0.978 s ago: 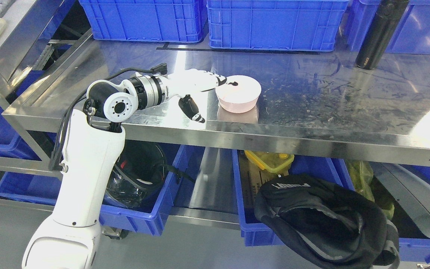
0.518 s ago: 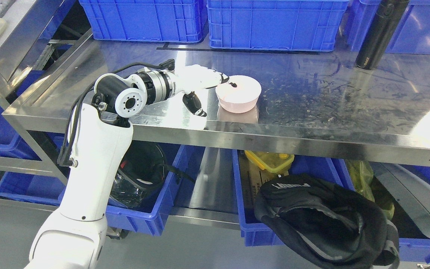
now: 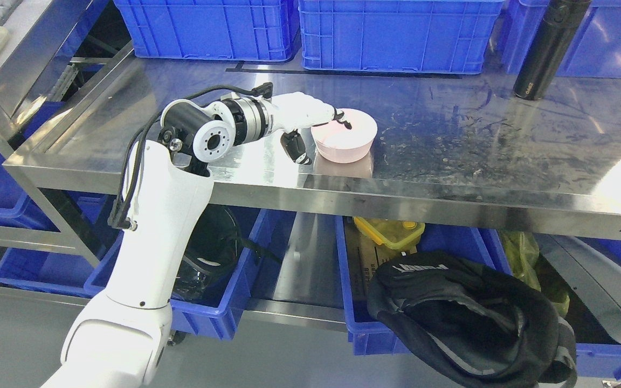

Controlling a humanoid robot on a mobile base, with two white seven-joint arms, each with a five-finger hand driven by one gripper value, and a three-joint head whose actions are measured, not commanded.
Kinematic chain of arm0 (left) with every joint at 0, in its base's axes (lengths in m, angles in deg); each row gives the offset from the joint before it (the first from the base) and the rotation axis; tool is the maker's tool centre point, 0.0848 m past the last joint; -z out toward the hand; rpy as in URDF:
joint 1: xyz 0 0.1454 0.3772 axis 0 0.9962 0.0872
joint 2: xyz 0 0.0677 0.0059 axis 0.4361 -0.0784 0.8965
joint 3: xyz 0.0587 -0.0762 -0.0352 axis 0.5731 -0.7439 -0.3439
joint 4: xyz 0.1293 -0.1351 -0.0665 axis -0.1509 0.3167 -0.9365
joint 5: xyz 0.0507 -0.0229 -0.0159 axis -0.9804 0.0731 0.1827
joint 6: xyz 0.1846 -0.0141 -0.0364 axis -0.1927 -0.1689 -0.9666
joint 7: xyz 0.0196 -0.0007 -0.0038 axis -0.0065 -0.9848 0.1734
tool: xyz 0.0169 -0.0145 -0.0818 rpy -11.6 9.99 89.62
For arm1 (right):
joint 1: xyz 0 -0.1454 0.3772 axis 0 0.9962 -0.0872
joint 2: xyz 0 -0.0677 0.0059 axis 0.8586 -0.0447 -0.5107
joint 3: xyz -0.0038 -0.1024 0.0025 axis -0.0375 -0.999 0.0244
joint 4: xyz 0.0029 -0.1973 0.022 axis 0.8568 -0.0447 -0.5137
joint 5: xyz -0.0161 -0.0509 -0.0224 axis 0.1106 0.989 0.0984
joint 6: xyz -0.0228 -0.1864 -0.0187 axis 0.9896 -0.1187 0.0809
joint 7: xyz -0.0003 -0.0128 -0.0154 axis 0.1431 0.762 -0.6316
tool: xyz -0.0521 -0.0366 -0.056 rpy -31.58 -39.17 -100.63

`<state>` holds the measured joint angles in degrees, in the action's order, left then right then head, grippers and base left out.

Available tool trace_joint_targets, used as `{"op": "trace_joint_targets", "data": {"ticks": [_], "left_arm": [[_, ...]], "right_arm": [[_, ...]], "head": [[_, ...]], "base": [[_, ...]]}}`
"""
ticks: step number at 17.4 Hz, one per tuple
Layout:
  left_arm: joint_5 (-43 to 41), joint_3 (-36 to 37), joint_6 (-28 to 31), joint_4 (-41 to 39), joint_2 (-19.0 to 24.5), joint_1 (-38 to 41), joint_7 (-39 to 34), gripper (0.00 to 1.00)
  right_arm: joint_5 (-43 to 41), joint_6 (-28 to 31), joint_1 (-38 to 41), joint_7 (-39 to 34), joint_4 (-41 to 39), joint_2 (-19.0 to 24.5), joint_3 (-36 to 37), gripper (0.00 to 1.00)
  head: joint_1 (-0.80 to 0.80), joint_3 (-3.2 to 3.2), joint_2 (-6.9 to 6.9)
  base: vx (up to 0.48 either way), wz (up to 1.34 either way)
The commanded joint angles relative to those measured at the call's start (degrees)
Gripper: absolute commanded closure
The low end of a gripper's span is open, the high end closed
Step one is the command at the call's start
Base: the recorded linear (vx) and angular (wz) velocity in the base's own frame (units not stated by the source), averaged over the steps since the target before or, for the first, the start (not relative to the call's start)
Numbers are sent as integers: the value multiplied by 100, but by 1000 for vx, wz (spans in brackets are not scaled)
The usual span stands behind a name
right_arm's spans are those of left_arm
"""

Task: Stack pink IKEA bowl on shelf middle layer
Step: 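Lower the left hand onto the pink bowl rim and close fingers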

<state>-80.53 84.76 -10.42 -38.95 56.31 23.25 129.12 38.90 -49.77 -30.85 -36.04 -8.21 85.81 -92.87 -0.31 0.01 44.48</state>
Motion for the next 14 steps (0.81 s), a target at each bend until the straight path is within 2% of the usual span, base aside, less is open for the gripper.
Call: {"op": "trace_joint_targets", "data": {"ticks": [1, 6, 14], "left_arm": [[-179, 206, -3, 549, -279, -138, 11, 27], [-187, 330, -20, 795, -487, -147, 2, 31], [-425, 312, -64, 1225, -487, -367, -33, 35]], "right_arm": [[1, 1, 132, -3, -100, -100, -1, 0], [1, 1, 132, -3, -100, -100, -1, 0], [1, 1, 132, -3, -100, -100, -1, 0]], "head": [[0, 0, 0], [0, 0, 0], [0, 0, 0]], "base": [[0, 0], [0, 0], [0, 0]]}}
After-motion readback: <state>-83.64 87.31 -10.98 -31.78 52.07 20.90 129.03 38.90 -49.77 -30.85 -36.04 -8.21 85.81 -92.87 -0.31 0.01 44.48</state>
